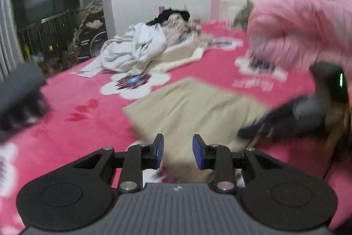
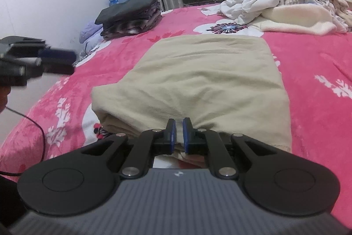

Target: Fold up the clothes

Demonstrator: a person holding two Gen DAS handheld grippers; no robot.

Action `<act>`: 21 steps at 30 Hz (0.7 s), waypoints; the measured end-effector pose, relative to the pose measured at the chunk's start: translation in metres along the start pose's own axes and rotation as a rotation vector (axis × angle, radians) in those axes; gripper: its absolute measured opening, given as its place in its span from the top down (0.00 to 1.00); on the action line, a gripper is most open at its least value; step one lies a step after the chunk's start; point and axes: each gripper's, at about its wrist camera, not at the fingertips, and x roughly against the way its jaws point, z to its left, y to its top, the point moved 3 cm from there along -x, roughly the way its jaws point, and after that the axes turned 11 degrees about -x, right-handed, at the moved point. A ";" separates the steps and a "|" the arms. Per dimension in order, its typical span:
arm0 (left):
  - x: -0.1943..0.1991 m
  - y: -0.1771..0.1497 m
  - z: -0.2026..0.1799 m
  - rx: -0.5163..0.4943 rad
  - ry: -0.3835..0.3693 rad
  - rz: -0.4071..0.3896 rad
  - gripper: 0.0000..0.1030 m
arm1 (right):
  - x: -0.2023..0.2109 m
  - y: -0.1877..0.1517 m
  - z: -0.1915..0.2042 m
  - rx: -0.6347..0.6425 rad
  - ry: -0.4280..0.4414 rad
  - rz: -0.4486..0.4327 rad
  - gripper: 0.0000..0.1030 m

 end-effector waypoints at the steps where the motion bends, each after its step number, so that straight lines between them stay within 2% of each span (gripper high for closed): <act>1: -0.006 -0.002 -0.008 -0.012 0.001 0.000 0.71 | 0.000 -0.001 0.000 -0.003 -0.001 -0.003 0.95; 4: -0.024 -0.006 -0.032 -0.050 0.004 0.000 0.79 | 0.000 -0.003 0.000 -0.011 -0.006 -0.014 0.95; 7: -0.041 -0.011 -0.054 -0.084 0.008 -0.001 0.79 | -0.001 -0.004 0.003 -0.002 -0.021 -0.016 0.95; 12: -0.042 -0.013 -0.053 -0.010 0.023 -0.009 0.77 | 0.006 0.007 0.016 0.045 -0.057 -0.004 0.94; 13: -0.042 -0.014 -0.053 -0.006 0.026 -0.011 0.77 | 0.010 0.010 0.020 0.055 -0.059 -0.016 0.94; 15: -0.043 -0.016 -0.054 -0.012 0.030 -0.017 0.77 | 0.026 0.022 0.027 0.076 -0.052 -0.101 0.94; 17: -0.043 -0.016 -0.056 -0.017 0.032 -0.018 0.77 | 0.026 0.025 0.025 0.106 -0.120 -0.117 0.94; 18: -0.043 -0.016 -0.056 -0.019 0.030 -0.019 0.77 | 0.024 0.024 0.021 0.114 -0.157 -0.105 0.94; 19: -0.043 -0.016 -0.056 -0.018 0.022 -0.021 0.76 | 0.017 0.016 0.012 0.106 -0.193 -0.056 0.94; 21: -0.043 -0.015 -0.057 -0.019 0.009 -0.024 0.74 | 0.007 -0.001 -0.003 0.104 -0.227 -0.006 0.95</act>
